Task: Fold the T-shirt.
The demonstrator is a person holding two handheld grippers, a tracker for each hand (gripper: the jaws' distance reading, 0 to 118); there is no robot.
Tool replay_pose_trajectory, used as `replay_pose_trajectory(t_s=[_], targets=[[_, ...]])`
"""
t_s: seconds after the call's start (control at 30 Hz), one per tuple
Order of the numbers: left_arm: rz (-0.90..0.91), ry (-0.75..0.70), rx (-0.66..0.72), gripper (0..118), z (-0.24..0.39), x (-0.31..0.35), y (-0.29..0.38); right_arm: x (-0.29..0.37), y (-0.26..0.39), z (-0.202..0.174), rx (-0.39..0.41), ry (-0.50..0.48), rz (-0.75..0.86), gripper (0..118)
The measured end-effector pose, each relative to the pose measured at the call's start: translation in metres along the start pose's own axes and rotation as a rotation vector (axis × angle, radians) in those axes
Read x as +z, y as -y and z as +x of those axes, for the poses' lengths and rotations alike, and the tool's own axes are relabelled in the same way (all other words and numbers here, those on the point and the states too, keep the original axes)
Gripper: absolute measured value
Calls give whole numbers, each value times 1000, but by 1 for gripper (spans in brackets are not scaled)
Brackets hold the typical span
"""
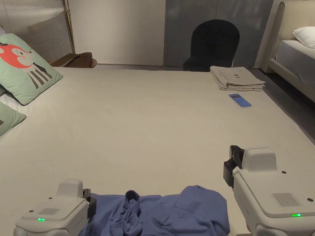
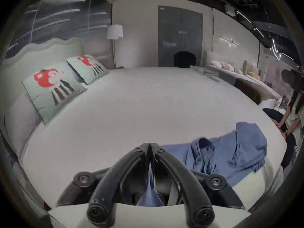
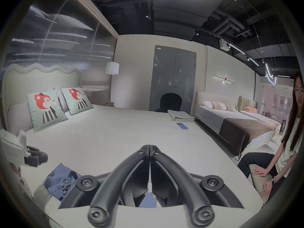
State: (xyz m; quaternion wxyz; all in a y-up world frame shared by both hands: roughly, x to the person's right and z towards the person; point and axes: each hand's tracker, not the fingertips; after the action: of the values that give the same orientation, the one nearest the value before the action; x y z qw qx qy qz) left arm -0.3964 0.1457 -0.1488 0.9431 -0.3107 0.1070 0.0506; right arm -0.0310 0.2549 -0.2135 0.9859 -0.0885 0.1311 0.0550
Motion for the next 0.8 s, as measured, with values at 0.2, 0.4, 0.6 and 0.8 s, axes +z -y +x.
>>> replay_pose_trajectory(t_s=[0.2, 0.4, 0.6, 0.8], targets=[[-125, 6, -102, 0, 32, -26, 28, 3, 2, 2, -4, -1, -6, 0], [-177, 103, -146, 0, 71, -38, 38, 3, 3, 11, -4, 16, -16, 0], [-170, 198, -115, 0, 109, -43, 39, 5, 1, 15, -1, 29, -14, 0], [-180, 225, -123, 0, 111, -47, 33, 6, -1, 16, 2, 36, -10, 0]])
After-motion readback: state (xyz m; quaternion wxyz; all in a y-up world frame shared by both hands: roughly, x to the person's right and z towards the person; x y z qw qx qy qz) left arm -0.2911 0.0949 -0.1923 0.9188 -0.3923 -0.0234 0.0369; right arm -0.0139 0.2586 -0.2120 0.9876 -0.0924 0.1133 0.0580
